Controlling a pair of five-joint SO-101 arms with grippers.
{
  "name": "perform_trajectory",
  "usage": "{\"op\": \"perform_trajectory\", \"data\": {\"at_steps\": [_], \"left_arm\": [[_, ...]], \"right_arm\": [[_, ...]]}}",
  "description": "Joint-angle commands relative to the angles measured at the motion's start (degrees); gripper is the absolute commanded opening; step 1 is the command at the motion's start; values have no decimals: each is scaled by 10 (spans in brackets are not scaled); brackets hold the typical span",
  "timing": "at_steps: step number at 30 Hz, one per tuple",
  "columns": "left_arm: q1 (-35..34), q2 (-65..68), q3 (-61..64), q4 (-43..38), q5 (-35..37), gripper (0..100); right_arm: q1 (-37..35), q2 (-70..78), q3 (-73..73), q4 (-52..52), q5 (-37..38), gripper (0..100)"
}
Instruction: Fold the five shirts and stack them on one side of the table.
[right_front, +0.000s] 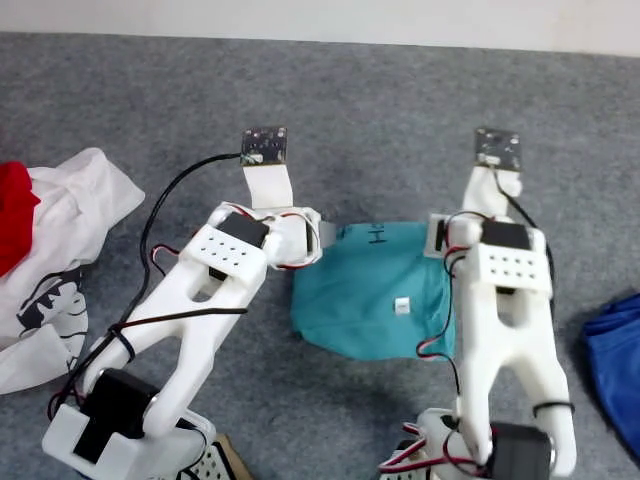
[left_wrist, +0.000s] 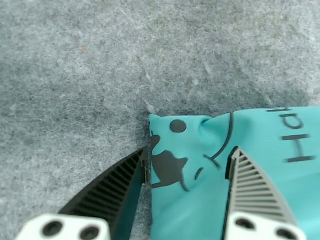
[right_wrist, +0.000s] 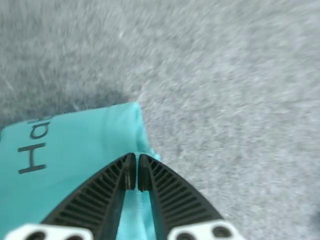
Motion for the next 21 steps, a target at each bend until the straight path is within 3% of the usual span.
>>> {"op": "perform_trajectory", "data": {"at_steps": [1, 11, 17, 21], "left_arm": [[0, -18, -4, -9, 7, 270], [0, -18, -4, -9, 7, 270], [-3, -18, -4, -9, 7, 270], [-4, -18, -4, -9, 7, 270]], "right_arm": [[15, -58, -1, 11, -3, 30], [19, -67, 38, 12, 15, 39], [-50, -73, 38, 51, 20, 226], [-51, -67, 42, 52, 42, 267]]}}
